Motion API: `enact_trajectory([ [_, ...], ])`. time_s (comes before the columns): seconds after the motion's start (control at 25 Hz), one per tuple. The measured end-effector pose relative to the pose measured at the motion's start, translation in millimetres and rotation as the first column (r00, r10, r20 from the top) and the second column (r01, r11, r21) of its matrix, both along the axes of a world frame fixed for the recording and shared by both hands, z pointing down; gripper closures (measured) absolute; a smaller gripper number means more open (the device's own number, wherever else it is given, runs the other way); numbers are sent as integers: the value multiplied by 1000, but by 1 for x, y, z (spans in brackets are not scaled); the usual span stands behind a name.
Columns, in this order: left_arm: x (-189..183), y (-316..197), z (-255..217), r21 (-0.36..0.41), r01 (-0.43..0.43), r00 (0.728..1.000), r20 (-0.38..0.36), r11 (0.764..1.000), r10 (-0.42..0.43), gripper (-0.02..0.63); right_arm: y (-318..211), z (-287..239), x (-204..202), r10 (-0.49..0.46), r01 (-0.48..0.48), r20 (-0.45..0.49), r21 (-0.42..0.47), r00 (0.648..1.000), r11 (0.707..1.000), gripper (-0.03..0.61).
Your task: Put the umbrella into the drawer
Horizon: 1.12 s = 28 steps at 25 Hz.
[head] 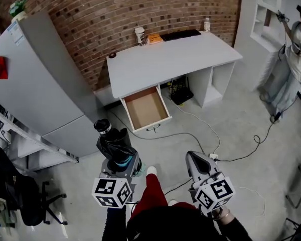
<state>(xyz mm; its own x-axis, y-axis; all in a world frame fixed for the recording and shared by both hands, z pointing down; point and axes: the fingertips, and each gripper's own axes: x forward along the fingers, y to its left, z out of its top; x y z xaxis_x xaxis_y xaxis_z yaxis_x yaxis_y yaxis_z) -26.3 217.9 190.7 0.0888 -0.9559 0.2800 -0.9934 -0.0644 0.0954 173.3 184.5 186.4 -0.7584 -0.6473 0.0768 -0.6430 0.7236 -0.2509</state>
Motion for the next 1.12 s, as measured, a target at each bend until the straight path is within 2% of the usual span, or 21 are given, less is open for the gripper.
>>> enact_trajectory([
  [0.2, -14, -33, 12, -23, -20, 1000, -16, 1000, 20, 359, -27, 5, -16, 9, -9, -25, -8, 1000, 1000, 577],
  [0.72, -80, -149, 39, -93, -82, 996, -49, 992, 77, 359, -132, 18, -87, 40, -45, -91, -55, 995, 997, 577],
  [0.84, -98, -181, 45, -108, -99, 994, -54, 989, 93, 359, -159, 22, -105, 54, -68, -122, -108, 991, 992, 577],
  [1.12, -127, -242, 71, -158, -157, 988, -43, 975, 152, 359, -210, 41, -139, 86, -103, -118, -143, 989, 984, 577],
])
